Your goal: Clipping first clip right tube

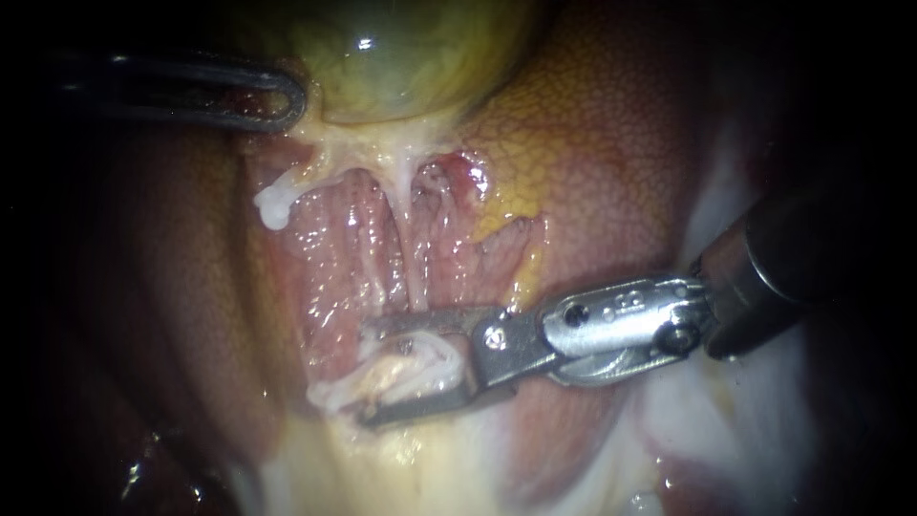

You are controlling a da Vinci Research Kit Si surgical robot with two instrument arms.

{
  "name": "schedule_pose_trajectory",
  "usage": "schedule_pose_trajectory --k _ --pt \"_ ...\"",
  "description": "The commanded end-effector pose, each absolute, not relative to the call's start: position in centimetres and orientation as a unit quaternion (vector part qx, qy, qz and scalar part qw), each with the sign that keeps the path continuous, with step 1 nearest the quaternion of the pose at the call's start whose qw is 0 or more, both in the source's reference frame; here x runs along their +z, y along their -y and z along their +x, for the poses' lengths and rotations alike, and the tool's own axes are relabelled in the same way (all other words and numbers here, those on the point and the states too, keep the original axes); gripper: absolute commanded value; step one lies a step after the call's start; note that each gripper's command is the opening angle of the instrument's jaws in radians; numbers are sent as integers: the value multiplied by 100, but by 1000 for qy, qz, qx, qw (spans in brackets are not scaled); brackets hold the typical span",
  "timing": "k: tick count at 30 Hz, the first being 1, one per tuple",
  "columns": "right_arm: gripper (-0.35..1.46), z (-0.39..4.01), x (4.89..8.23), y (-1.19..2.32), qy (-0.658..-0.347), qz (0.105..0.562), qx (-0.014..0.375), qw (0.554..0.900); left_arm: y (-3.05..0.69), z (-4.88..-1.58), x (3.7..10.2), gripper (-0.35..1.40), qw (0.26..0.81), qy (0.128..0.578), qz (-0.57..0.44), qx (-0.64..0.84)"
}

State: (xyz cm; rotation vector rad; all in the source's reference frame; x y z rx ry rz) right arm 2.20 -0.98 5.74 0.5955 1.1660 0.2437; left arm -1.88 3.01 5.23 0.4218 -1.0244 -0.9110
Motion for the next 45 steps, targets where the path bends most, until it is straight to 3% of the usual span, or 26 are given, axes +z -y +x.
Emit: schedule_pose_trajectory --k 1,10,24,45 --pt "42 220 574 98 -541 276 113 786 -302 -188 523 -35 754 470 193 -417" --pt "44 214 555 92 -551 280 117 778 -302 -187 522 -35 754 470 194 -417" --pt "44 170 526 70 -568 297 125 758 -302 -186 522 -35 754 470 194 -417" --pt "44 155 596 60 -556 333 167 743 -302 -185 523 -35 754 470 194 -416"
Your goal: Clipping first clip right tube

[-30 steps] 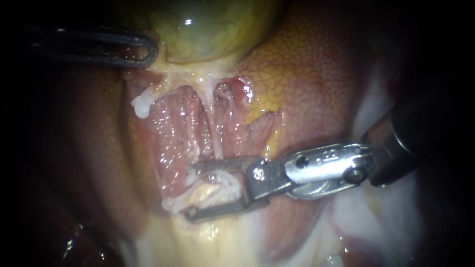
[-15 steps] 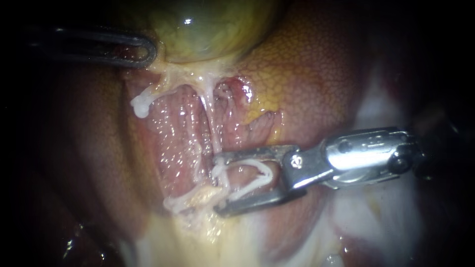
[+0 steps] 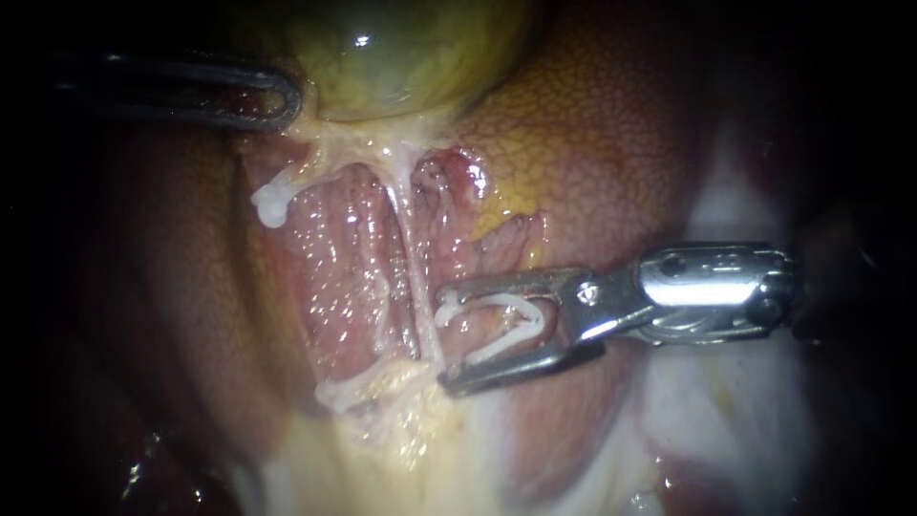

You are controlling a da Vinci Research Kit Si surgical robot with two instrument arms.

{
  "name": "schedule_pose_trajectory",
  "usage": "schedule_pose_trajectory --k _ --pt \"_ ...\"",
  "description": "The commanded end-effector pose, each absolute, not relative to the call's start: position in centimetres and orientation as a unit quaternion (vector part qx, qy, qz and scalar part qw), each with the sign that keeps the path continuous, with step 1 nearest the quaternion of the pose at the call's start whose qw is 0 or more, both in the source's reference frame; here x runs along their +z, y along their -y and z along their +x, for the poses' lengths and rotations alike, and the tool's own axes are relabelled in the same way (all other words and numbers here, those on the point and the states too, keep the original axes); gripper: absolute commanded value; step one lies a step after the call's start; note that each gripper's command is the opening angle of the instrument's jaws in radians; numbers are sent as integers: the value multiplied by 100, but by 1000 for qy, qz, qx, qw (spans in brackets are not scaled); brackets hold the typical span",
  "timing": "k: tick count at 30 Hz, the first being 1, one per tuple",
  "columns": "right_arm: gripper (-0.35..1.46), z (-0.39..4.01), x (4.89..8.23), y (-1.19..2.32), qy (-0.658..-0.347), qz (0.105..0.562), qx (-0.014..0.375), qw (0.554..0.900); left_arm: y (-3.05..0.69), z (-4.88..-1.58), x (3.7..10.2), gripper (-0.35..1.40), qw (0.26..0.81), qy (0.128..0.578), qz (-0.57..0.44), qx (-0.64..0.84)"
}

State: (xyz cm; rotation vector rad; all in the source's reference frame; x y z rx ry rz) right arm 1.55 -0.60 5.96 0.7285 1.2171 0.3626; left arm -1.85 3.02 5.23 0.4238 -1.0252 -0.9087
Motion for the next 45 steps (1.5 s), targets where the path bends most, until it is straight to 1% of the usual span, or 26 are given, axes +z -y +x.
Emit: schedule_pose_trajectory --k 1,11,15,18,23,27,33,37,42,45 --pt "44 156 597 59 -556 335 169 741 -302 -185 523 -35 754 470 194 -416" --pt "44 175 602 53 -583 380 191 692 -302 -184 523 -35 754 470 194 -416" --pt "45 183 602 53 -594 395 190 675 -302 -184 523 -35 754 470 194 -416" --pt "45 185 600 54 -606 411 193 653 -302 -184 523 -35 754 470 194 -416" --pt "45 186 594 55 -622 431 186 626 -302 -184 523 -35 754 470 194 -416" --pt "45 187 586 59 -631 443 175 613 -302 -184 523 -35 754 470 195 -416" --pt "44 187 567 68 -633 461 155 602 -302 -183 523 -35 754 470 195 -416" --pt "42 190 559 71 -632 468 152 598 -302 -183 523 -35 754 470 195 -416" --pt "32 193 561 67 -619 483 176 594 -302 -183 523 -35 754 470 195 -416" --pt "21 193 564 65 -612 487 190 593 -302 -183 523 -35 754 470 195 -416"
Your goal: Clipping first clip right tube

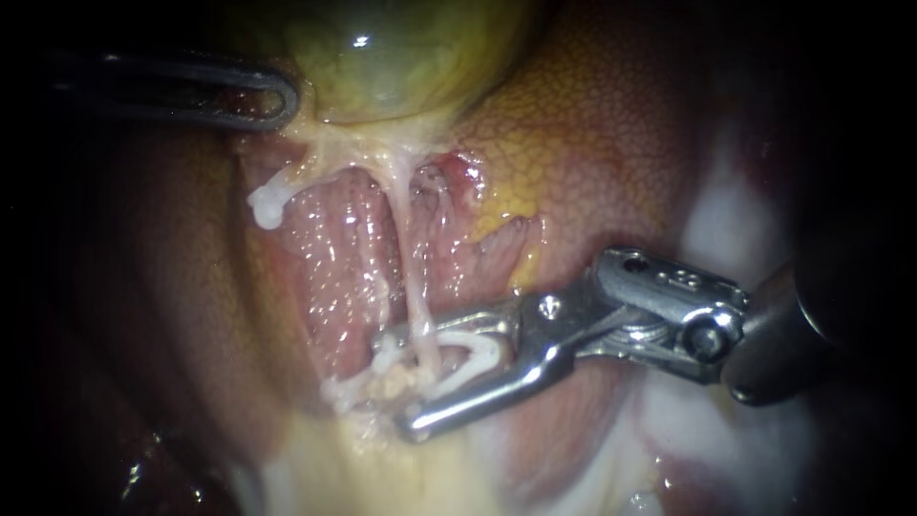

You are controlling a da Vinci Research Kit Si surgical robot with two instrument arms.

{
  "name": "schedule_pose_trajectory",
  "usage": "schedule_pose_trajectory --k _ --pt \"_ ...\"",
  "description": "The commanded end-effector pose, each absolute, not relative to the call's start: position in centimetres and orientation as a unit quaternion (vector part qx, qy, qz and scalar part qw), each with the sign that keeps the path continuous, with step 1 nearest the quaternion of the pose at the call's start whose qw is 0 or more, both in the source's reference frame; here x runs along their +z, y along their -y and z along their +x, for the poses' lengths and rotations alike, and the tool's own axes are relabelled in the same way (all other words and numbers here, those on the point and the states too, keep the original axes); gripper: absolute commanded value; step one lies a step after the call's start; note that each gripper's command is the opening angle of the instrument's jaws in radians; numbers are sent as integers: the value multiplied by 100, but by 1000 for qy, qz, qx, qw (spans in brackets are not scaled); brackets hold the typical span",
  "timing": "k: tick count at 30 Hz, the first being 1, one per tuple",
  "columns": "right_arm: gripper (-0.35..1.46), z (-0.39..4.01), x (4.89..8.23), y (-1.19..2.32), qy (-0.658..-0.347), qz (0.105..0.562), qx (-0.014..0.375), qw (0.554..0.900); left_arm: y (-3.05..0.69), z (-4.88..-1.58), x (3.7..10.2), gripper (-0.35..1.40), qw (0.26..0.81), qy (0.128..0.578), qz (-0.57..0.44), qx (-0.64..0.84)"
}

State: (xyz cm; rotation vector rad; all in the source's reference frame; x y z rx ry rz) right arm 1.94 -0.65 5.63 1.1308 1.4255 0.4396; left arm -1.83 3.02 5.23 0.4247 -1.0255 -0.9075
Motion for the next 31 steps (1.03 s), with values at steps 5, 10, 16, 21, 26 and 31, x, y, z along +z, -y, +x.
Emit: schedule_pose_trajectory --k 5,10,16,21,26,31 --pt "3 194 565 63 -610 487 197 593 -302 -183 523 -35 754 470 195 -416" --pt "-8 197 565 63 -610 485 200 594 -302 -183 523 -35 754 470 195 -416" --pt "-35 198 568 64 -603 493 209 591 -302 -183 523 -35 754 470 195 -416" --pt "-35 198 571 63 -603 493 209 591 -302 -183 523 -35 754 470 195 -416" --pt "-35 197 575 61 -603 492 209 591 -302 -183 523 -35 754 470 195 -416" --pt "-35 196 576 62 -604 492 209 592 -302 -183 523 -35 754 470 195 -416"
